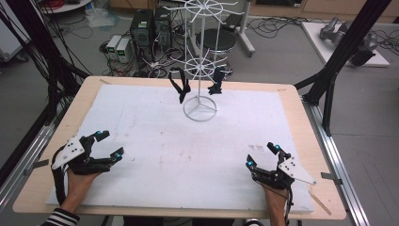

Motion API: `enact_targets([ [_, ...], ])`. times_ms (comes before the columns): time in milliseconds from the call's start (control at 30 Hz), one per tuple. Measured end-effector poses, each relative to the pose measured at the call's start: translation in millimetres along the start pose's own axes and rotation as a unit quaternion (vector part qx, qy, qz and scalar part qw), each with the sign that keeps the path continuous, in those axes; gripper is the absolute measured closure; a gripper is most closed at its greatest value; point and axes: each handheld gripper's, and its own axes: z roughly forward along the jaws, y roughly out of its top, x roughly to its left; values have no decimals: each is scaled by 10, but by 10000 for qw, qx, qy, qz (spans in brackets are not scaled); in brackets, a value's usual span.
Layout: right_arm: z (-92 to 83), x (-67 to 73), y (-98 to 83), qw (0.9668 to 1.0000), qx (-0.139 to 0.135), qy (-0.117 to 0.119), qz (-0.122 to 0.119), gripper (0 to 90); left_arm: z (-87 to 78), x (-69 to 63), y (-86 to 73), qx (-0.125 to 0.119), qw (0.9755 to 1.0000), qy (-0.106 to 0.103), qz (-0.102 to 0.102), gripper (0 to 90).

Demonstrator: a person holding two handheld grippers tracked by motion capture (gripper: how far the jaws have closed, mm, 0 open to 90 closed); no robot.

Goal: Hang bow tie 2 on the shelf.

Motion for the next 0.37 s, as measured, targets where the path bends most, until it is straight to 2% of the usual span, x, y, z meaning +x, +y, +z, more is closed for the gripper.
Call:
enact_targets([
  [67, 0, 6, 0, 10000, 14, -1, 21, 107, -14, 1, -84, -114, 9999, 112, -40, 156],
  [167, 3, 10, 1, 10000, 31, -16, -12, 107, 0, 9, -180, -48, 9998, 146, -109, 156],
  [367, 4, 13, 1, 10000, 35, -25, -12, 107, -4, 8, -185, -105, 9998, 176, -70, 156],
])
